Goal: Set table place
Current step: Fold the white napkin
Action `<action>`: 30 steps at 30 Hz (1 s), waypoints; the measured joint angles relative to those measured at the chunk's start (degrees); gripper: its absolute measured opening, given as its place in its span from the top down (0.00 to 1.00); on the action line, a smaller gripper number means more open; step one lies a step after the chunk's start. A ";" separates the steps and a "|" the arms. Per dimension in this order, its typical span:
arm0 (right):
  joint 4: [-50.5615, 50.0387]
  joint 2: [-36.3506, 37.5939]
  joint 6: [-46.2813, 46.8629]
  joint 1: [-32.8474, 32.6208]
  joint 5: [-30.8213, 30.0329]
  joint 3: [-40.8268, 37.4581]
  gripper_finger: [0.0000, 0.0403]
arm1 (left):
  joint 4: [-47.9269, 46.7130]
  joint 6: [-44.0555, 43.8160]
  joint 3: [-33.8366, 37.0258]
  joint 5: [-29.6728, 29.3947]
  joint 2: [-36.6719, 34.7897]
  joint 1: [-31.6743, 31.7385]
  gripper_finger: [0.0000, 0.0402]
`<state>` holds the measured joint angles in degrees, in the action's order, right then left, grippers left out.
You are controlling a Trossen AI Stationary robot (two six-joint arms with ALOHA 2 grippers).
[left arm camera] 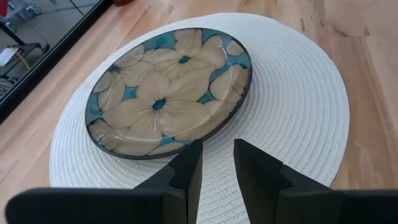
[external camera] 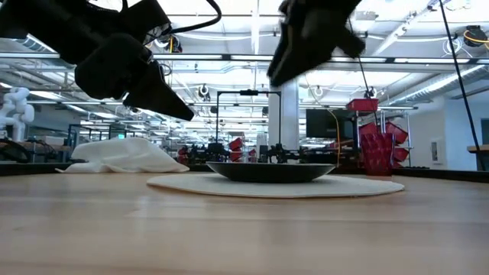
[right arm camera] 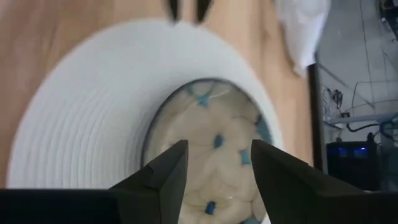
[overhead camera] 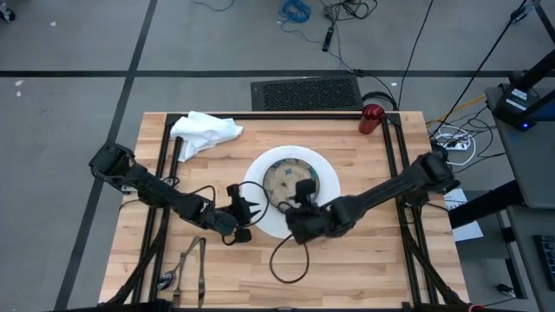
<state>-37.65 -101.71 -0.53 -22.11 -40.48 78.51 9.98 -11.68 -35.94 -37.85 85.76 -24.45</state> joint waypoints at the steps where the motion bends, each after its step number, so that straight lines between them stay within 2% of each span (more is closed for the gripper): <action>1: -0.43 1.66 0.81 -0.21 -0.04 0.05 0.60 | 0.04 0.00 0.00 -0.11 0.00 0.00 0.80; 9: -10.61 13.08 12.37 -2.18 -1.64 0.06 0.60 | -0.46 -1.38 0.07 -3.39 -1.14 0.50 0.80; 13: -17.05 15.85 19.39 -3.21 -3.43 0.03 0.60 | -2.66 -1.05 0.07 -3.64 -5.48 1.99 0.80; 18: -24.51 16.26 29.37 -4.98 -7.44 -0.45 0.60 | -10.79 -1.14 0.07 -8.71 -13.50 4.64 0.80; 24: -21.39 16.22 36.07 -7.04 -8.96 -7.32 0.60 | -17.95 -1.46 0.04 -10.60 -22.81 9.84 0.80; 30: -7.95 16.17 38.35 -7.27 -9.03 -18.96 0.60 | -22.63 -1.48 0.02 -9.36 -29.09 20.48 0.80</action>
<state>-45.60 -85.54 37.81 -29.38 -49.50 59.55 -12.65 -13.16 -35.92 -47.21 56.66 -3.96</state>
